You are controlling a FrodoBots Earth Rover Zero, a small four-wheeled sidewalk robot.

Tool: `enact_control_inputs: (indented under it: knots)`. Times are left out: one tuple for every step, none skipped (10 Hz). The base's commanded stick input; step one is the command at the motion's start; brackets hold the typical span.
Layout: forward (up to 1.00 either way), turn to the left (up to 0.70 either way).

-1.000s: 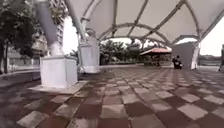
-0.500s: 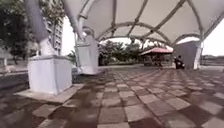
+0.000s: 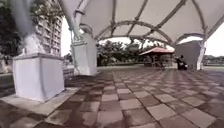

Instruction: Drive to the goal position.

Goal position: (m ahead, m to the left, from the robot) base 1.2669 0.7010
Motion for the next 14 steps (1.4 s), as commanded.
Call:
enact_control_inputs:
  knots:
    - [1.0, 0.0]
    - [1.0, 0.0]
    - [1.0, 0.0]
    - [1.0, 0.0]
    - [1.0, 0.0]
    - [1.0, 0.0]
    - [1.0, 0.0]
    - [1.0, 0.0]
    - [1.0, 0.0]
    - [1.0, 0.0]
    - [1.0, 0.0]
    - [1.0, 0.03]
    - [1.0, 0.1]
    - [1.0, 0.13]
